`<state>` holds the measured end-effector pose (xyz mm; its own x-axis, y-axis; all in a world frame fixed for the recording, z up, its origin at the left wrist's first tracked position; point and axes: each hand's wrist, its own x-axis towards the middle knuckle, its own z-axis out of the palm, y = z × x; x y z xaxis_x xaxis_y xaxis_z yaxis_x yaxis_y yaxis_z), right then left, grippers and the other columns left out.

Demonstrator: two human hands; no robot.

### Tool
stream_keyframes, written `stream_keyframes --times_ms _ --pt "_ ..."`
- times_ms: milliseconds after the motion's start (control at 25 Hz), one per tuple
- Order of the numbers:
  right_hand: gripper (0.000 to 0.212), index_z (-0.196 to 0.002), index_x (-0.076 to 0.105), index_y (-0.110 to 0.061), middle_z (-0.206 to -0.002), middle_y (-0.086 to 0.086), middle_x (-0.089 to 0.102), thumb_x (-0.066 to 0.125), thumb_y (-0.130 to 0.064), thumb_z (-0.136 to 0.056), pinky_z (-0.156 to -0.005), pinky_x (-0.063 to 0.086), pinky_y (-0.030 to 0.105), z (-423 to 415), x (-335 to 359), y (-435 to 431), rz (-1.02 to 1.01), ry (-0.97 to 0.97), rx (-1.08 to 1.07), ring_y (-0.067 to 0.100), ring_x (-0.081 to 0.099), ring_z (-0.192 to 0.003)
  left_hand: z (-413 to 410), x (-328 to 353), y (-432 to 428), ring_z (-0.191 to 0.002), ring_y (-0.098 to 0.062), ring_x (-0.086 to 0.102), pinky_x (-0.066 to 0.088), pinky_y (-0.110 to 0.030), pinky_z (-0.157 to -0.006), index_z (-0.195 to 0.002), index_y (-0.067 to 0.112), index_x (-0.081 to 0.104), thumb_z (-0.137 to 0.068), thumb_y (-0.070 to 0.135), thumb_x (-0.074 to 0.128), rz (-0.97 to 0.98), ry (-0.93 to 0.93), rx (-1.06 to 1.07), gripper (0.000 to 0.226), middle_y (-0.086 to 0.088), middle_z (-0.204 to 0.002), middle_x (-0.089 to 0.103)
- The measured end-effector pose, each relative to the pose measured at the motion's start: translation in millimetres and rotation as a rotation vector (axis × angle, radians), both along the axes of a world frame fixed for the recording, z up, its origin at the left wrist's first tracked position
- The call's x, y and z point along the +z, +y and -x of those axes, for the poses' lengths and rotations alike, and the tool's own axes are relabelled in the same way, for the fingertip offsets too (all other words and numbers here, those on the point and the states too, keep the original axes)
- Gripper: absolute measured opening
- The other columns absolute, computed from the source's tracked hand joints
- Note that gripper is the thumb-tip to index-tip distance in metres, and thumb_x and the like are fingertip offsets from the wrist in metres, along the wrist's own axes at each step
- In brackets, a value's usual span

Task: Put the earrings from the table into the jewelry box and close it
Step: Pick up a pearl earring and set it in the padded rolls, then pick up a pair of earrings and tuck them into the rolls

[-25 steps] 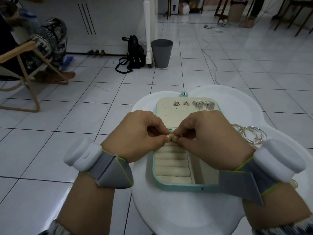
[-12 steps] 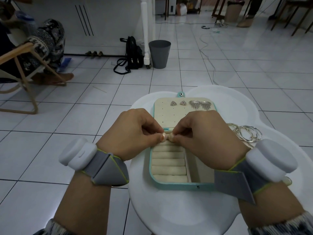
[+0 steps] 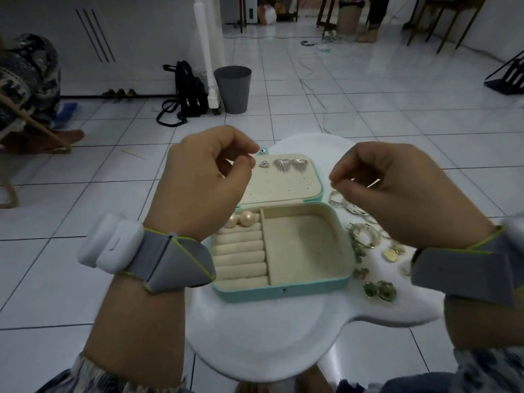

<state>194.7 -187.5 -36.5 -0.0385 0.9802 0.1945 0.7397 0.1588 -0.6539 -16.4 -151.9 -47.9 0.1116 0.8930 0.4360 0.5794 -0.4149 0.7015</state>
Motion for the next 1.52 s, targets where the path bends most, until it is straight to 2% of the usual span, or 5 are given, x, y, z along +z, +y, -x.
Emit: stream_keyframes --times_ms 200,440,560,760,1520 --pt "0.012 -0.072 0.065 -0.028 -0.062 -0.035 0.060 0.068 -0.018 -0.078 -0.044 0.037 0.003 -45.2 3.1 -18.9 0.193 -0.116 -0.052 -0.009 0.056 -0.048 -43.9 2.9 -10.1 -0.064 -0.009 0.062 0.041 -0.006 -0.053 -0.086 0.024 0.068 -0.081 0.013 0.064 0.042 0.044 -0.210 0.013 0.012 -0.073 0.068" --pt "0.022 -0.063 0.066 -0.032 -0.059 -0.012 0.065 0.063 -0.012 -0.071 -0.053 0.047 0.023 -81.3 -4.2 -37.4 0.351 -0.345 -0.157 0.005 0.060 -0.056 -85.4 -3.9 -15.7 -0.070 -0.006 0.062 0.040 -0.004 -0.056 -0.081 0.026 0.072 -0.075 0.011 0.071 0.191 0.266 -0.464 0.017 0.014 -0.069 0.069" --pt "0.004 -0.064 0.067 -0.032 -0.062 -0.015 0.066 0.069 -0.030 -0.063 -0.058 0.050 0.023 -82.4 -6.6 -45.2 0.411 -0.322 -0.146 0.000 0.060 -0.063 -99.7 -10.4 -15.3 -0.075 -0.003 0.061 0.040 -0.004 -0.060 -0.083 0.027 0.073 -0.075 0.014 0.070 0.228 0.333 -0.468 0.015 0.014 -0.071 0.070" --pt "0.036 -0.072 0.068 -0.023 -0.072 -0.008 0.067 0.074 -0.056 -0.058 -0.055 0.043 0.018 -73.4 -12.3 -41.7 0.426 -0.325 -0.109 0.003 0.059 -0.071 -121.1 -16.4 -13.8 -0.073 0.000 0.060 0.038 -0.002 -0.059 -0.085 0.027 0.072 -0.077 0.017 0.068 0.217 0.383 -0.420 0.014 0.017 -0.072 0.067" --pt "0.011 -0.074 0.070 -0.031 -0.071 -0.022 0.068 0.069 -0.022 -0.070 -0.058 0.051 0.015 -108.1 -24.6 -37.8 0.273 -0.002 -0.094 -0.002 0.062 -0.057 -152.8 -23.4 -20.0 -0.064 0.003 0.048 0.046 -0.025 -0.066 -0.087 0.029 0.057 -0.069 0.035 0.073 0.339 0.661 -0.472 0.025 0.012 -0.075 0.064"
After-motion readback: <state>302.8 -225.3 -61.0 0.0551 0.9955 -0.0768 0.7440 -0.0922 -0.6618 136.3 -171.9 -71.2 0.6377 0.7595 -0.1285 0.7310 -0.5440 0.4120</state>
